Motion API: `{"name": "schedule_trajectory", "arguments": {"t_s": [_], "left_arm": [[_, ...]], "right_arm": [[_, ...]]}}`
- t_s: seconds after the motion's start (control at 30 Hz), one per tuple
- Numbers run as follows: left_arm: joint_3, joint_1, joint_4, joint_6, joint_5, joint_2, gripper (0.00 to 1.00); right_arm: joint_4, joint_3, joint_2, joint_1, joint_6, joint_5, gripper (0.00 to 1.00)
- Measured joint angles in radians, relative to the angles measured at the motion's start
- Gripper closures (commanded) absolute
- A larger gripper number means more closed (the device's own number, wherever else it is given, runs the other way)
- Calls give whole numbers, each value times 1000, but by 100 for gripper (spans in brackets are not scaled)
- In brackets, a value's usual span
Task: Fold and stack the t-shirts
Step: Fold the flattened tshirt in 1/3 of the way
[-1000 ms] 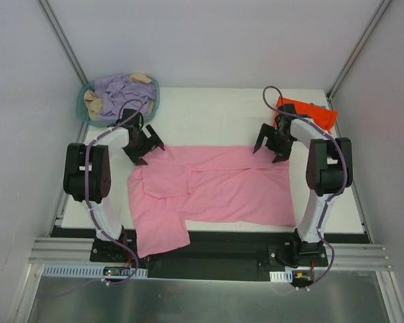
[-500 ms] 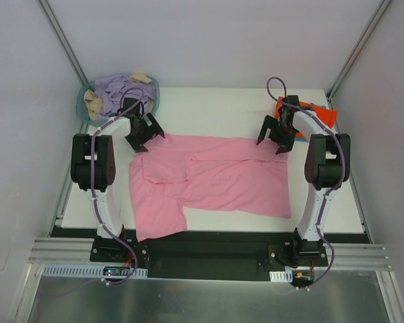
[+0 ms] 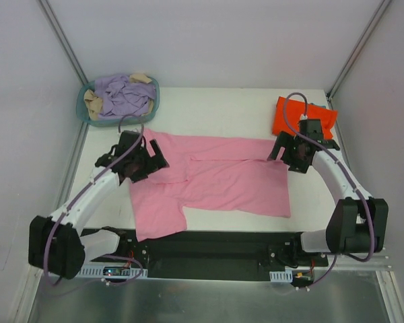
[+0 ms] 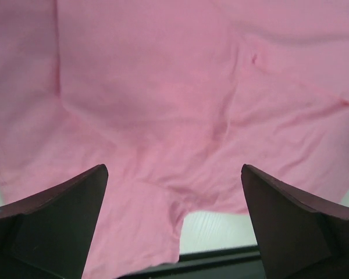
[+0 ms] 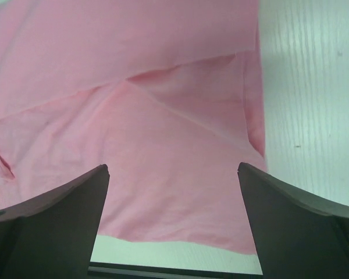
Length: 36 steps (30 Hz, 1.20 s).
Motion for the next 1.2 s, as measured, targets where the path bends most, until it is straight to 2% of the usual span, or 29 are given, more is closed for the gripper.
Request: {"name": "schedule_trajectory", "arguments": {"t_s": [0.13, 0.27, 0.4, 0.53, 0.67, 0.8, 0.83, 0.87, 1.07, 1.13, 1.17, 1.2], "left_arm": [[-153, -152, -87, -98, -48, -185, 1], [-296, -286, -209, -256, -89, -307, 7], [-332, -423, -320, -405, -112, -343, 16], [-323, -498, -452, -524, -151, -325, 23], [-295, -538, -605, -615, -186, -310, 29], [-291, -552, -661, -678, -198, -317, 44], [-295, -552, -666, -689, -197, -319, 52], [-303, -552, -667, -697, -196, -319, 56], [-383, -552, -652, -711, -159, -329, 58], [-392, -552, -649, -712, -153, -315, 62], [-392, -552, -648, -713, -152, -308, 70], [-392, -552, -646, -713, -152, -291, 73]], "right_arm": [[17, -121, -84, 0, 2, -8, 3], [16, -162, -104, 0, 0, -3, 3], [24, -163, -117, 0, -3, -4, 3], [26, -163, -126, 0, -4, -2, 3], [26, -163, -126, 0, -5, 8, 3], [26, -163, -126, 0, -6, 14, 3], [26, -163, -126, 0, -6, 16, 3], [26, -163, -126, 0, -6, 18, 3], [26, -163, -117, 0, -7, 24, 3], [26, -163, -112, 0, -7, 25, 3], [26, -163, -111, 0, -7, 26, 3], [26, -163, -110, 0, -7, 27, 3]]}}
